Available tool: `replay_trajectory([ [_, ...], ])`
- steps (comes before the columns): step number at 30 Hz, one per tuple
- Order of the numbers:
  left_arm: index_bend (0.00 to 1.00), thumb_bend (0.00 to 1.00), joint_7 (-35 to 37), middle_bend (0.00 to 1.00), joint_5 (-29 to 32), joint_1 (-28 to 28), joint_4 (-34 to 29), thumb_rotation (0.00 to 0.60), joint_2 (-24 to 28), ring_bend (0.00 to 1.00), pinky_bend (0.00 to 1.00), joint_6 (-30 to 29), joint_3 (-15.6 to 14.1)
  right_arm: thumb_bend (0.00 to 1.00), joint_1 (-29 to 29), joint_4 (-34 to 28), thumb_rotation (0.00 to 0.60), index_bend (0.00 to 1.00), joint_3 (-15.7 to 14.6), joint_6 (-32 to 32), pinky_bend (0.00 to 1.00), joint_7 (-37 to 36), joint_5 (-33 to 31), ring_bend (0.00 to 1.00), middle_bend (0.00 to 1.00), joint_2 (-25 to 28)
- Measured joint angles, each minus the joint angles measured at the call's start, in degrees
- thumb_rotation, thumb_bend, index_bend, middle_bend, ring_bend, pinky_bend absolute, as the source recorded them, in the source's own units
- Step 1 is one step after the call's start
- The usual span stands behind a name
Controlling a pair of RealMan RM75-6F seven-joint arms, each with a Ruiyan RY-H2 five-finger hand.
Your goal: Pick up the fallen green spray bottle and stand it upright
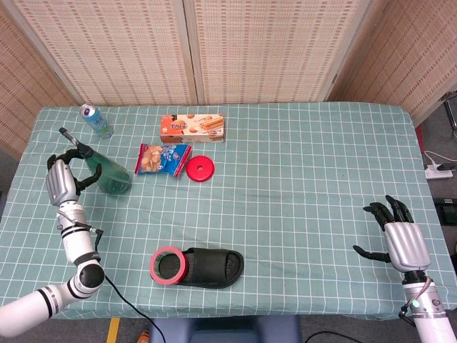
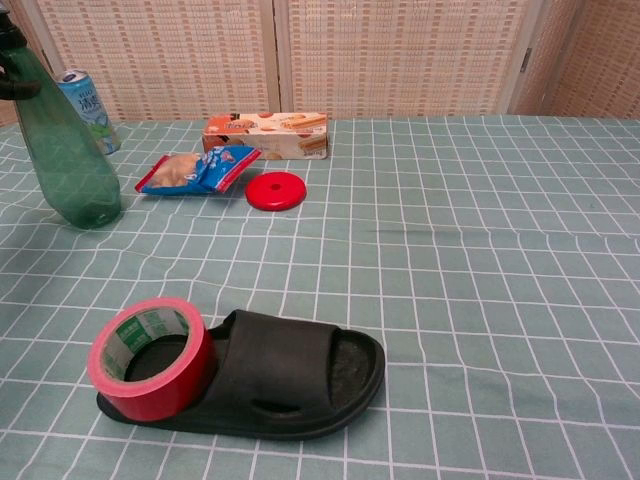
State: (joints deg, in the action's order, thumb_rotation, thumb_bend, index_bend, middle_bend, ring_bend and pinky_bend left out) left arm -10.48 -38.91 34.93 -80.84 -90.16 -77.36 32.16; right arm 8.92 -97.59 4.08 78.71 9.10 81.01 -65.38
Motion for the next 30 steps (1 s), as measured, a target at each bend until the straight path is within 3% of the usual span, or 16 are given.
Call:
replay_trajectory([
  [5, 0.31, 0.27, -0.01, 0.29, -0.89, -0.35, -0.30, 0.600, 0.34, 0.14, 0.01, 1.56, -1.28, 0.00, -0.01, -0.01, 0.600, 0.25, 0.02, 0.03, 0.10, 0.00, 0.03, 0.00, 0.19, -0.02],
  [17, 0.01, 0.23, 0.68, 0.24, -2.34, -1.00, -2.38, 0.600, 1.28, 0.09, 0.00, 2.83, -2.04, 0.00, -0.04, 0.16, 0.600, 0.25, 0.00, 0.05, 0.10, -0.58, 0.27, 0.00, 0.19, 0.01],
  [30, 0.00, 0.22, -1.53, 0.17, 0.22, -2.38, -5.09, 0.600, 4.30, 0.04, 0.00, 2.71, -1.65, 0.00, -0.06, 0.21, 0.600, 0.25, -0.06, 0.00, 0.10, -1.06, 0.50, 0.00, 0.19, 0.11],
])
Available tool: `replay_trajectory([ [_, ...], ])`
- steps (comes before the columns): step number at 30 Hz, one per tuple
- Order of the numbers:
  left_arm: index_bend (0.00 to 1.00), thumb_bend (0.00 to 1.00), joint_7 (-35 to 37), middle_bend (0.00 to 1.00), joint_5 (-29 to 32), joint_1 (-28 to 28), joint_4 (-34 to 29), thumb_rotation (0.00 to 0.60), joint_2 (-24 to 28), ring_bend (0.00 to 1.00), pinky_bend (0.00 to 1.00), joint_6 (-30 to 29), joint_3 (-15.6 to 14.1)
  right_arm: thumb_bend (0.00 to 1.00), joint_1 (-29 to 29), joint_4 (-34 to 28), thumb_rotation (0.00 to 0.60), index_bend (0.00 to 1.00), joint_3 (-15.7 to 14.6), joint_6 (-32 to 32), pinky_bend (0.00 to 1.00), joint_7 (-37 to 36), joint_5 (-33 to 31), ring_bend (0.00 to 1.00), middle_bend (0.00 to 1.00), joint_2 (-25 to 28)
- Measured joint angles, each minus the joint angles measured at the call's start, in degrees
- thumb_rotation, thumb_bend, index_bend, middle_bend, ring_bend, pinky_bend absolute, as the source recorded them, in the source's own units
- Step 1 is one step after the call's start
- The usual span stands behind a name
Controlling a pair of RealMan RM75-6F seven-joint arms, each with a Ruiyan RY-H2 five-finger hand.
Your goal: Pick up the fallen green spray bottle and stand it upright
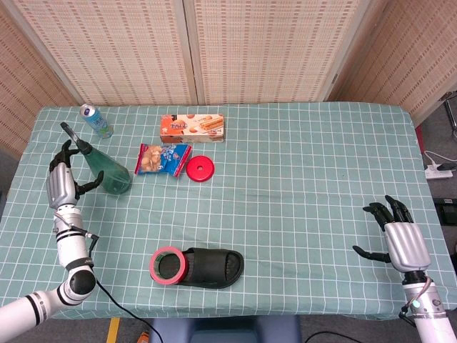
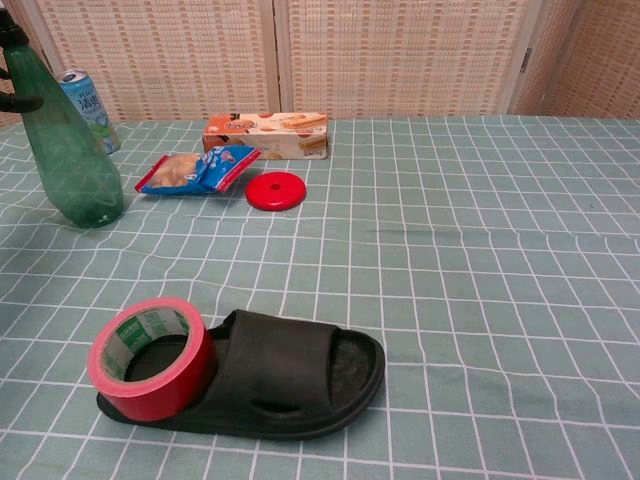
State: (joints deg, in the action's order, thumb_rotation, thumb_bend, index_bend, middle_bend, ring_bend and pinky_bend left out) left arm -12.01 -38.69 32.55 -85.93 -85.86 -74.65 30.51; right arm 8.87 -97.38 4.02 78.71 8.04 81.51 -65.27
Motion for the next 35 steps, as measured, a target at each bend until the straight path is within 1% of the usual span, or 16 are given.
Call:
replay_trajectory([
  [7, 0.00, 0.21, -0.68, 0.16, 2.40, -2.96, -1.05, 0.600, 3.37, 0.04, 0.00, -0.49, -0.22, 0.00, 0.02, 0.02, 0.600, 0.25, -0.08, -0.04, 0.10, -0.65, 0.34, 0.00, 0.19, 0.13],
  [10, 0.00, 0.22, -0.53, 0.14, 2.73, -3.52, -1.29, 0.600, 3.99, 0.04, 0.01, -0.52, -0.26, 0.00, 0.03, 0.07, 0.600, 0.25, -0.10, -0.07, 0.10, -0.88, 0.43, 0.00, 0.19, 0.17],
  [13, 0.03, 0.25, -0.68, 0.10, 3.35, -4.84, -1.86, 0.600, 5.79, 0.04, 0.09, -0.71, -0.42, 0.00, 0.04, 0.11, 0.600, 0.25, -0.16, -0.14, 0.10, -1.44, 0.61, 0.00, 0.19, 0.27],
  [14, 0.04, 0.25, -0.89, 0.08, 3.30, -5.66, -2.46, 0.600, 7.28, 0.05, 0.13, -0.74, -0.76, 0.00, 0.07, 0.11, 0.600, 0.25, -0.21, -0.25, 0.10, -1.74, 0.70, 0.00, 0.19, 0.37],
  [16, 0.07, 0.26, -0.94, 0.08, 2.56, -7.12, -4.34, 0.600, 10.45, 0.06, 0.17, 0.09, -1.70, 0.00, 0.10, 0.05, 0.600, 0.25, -0.32, -0.47, 0.10, -2.02, 0.81, 0.00, 0.19, 0.58],
  [17, 0.08, 0.26, -0.79, 0.08, 1.35, -8.19, -5.92, 0.600, 13.01, 0.06, 0.17, 1.20, -2.68, 0.00, 0.13, -0.05, 0.600, 0.25, -0.36, -0.56, 0.10, -2.13, 0.87, 0.00, 0.19, 0.66],
  [19, 0.10, 0.26, -0.39, 0.09, -1.85, -9.54, -7.87, 0.600, 16.77, 0.06, 0.16, 2.91, -4.56, 0.00, 0.18, -0.22, 0.600, 0.25, -0.40, -0.62, 0.10, -2.29, 1.04, 0.00, 0.19, 0.77],
  [20, 0.12, 0.26, -0.09, 0.09, -4.88, -10.31, -8.44, 0.600, 18.69, 0.07, 0.16, 3.63, -6.02, 0.00, 0.21, -0.22, 0.600, 0.25, -0.45, -0.69, 0.10, -2.39, 1.12, 0.00, 0.19, 0.83],
  [22, 0.15, 0.26, 0.53, 0.11, -10.61, -11.41, -8.39, 0.600, 20.35, 0.08, 0.17, 4.22, -8.50, 0.00, 0.25, -0.17, 0.600, 0.25, -0.48, -0.84, 0.10, -2.30, 1.07, 0.00, 0.19, 0.87],
  [25, 0.24, 0.26, 2.68, 0.20, -22.28, -13.20, -7.03, 0.600, 21.85, 0.14, 0.21, 4.36, -13.00, 0.00, 0.32, -0.24, 0.600, 0.25, -0.54, -0.93, 0.10, -2.04, 1.17, 0.00, 0.19, 0.92],
  [26, 0.28, 0.26, 4.17, 0.24, -27.29, -13.88, -6.18, 0.600, 22.33, 0.17, 0.23, 4.11, -14.79, 0.00, 0.35, -0.21, 0.600, 0.25, -0.55, -0.96, 0.10, -1.92, 1.19, 0.00, 0.19, 0.91],
  [27, 0.33, 0.26, 5.60, 0.28, -31.00, -14.37, -5.40, 0.600, 22.63, 0.20, 0.25, 3.81, -16.12, 0.00, 0.35, -0.20, 0.600, 0.25, -0.55, -1.00, 0.10, -1.73, 1.11, 0.00, 0.19, 0.91],
  [29, 0.39, 0.26, 10.11, 0.32, -38.82, -15.34, -3.20, 0.600, 23.07, 0.22, 0.27, 3.11, -18.95, 0.00, 0.28, -0.24, 0.600, 0.25, -0.52, -0.90, 0.10, -1.45, 0.84, 0.00, 0.19, 0.90],
  [30, 0.41, 0.26, 12.34, 0.33, -41.46, -15.65, -2.17, 0.600, 23.19, 0.22, 0.27, 2.94, -20.04, 0.00, 0.20, -0.25, 0.600, 0.25, -0.52, -0.76, 0.10, -1.50, 0.83, 0.00, 0.19, 0.90],
  [32, 0.42, 0.26, 17.26, 0.33, -45.61, -16.12, 0.35, 0.600, 23.41, 0.22, 0.25, 2.77, -22.46, 0.00, 0.02, -0.28, 0.600, 0.25, -0.55, -0.47, 0.10, -1.86, 0.92, 0.00, 0.19, 0.93],
  [35, 0.41, 0.26, 20.70, 0.33, -47.38, -16.31, 2.44, 0.600, 23.45, 0.22, 0.21, 2.70, -24.17, 0.00, -0.17, -0.27, 0.600, 0.25, -0.61, -0.23, 0.10, -2.21, 1.04, 0.00, 0.19, 1.01],
])
